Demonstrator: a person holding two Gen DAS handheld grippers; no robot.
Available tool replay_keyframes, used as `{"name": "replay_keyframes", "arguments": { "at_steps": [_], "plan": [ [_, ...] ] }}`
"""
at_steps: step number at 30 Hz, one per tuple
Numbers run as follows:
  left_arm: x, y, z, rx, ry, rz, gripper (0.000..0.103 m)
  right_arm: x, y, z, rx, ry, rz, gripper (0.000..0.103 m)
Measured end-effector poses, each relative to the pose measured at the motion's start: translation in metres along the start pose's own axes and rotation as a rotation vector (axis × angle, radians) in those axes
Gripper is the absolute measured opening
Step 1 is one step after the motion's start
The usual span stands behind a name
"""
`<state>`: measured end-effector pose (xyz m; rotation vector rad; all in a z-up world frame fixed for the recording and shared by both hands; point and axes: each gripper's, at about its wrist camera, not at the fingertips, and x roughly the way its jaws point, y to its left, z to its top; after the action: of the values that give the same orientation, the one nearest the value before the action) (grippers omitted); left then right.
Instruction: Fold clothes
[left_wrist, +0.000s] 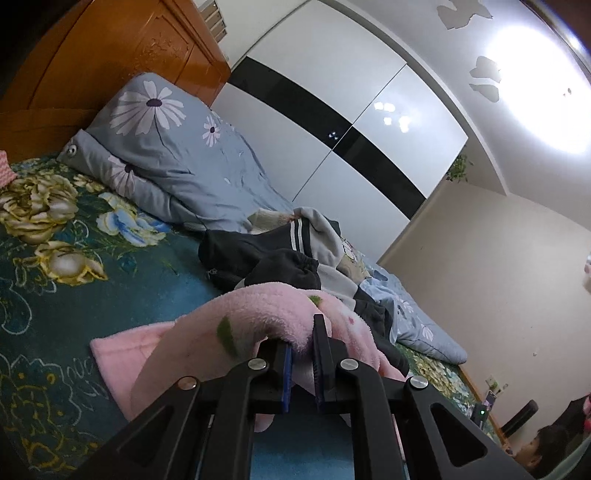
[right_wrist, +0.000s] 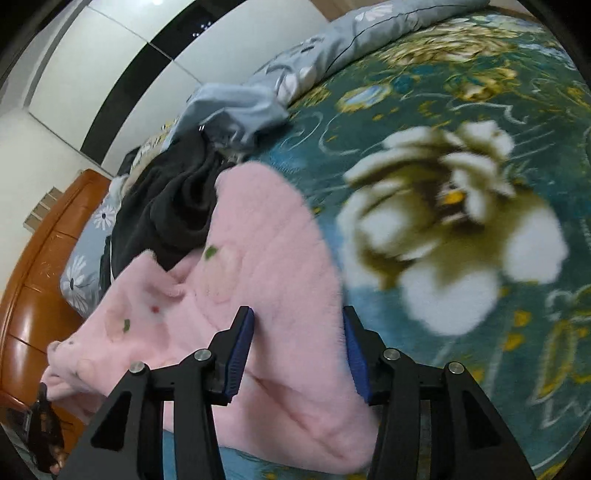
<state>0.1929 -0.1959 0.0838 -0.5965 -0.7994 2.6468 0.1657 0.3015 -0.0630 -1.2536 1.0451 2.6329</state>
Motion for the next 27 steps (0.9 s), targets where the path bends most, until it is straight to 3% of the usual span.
{"name": "replay_keyframes", "arguments": {
  "at_steps": [1, 2, 10, 13, 17, 20, 24, 27],
  "plan": [
    [0.000, 0.001, 0.000, -0.004, -0.002, 0.000, 0.010, 0.001, 0.008, -0.002, -0.027, 0.004, -0.009, 0.026],
    [0.000, 0.003, 0.000, -0.009, -0.003, 0.000, 0.010, 0.001, 0.015, -0.005, -0.054, 0.010, -0.017, 0.013],
    [-0.015, 0.009, 0.010, -0.020, -0.042, 0.019, 0.010, -0.056, 0.072, -0.037, -0.270, -0.056, 0.030, 0.009],
    [-0.030, 0.015, 0.016, -0.020, -0.066, 0.042, 0.010, -0.084, 0.096, -0.060, -0.359, -0.072, 0.094, 0.008],
    [-0.029, 0.031, 0.012, -0.022, 0.012, 0.142, 0.010, -0.096, 0.118, -0.085, -0.492, -0.090, 0.084, 0.008],
    [-0.022, 0.039, -0.002, -0.009, 0.092, 0.219, 0.011, -0.080, 0.107, -0.085, -0.452, -0.047, 0.060, 0.008],
    [-0.027, 0.048, -0.018, -0.013, 0.179, 0.311, 0.015, -0.078, 0.089, -0.083, -0.419, -0.054, 0.034, 0.008],
    [-0.043, 0.050, -0.023, -0.024, 0.190, 0.364, 0.028, -0.086, 0.076, -0.076, -0.407, -0.104, -0.030, 0.008]
  ]
}}
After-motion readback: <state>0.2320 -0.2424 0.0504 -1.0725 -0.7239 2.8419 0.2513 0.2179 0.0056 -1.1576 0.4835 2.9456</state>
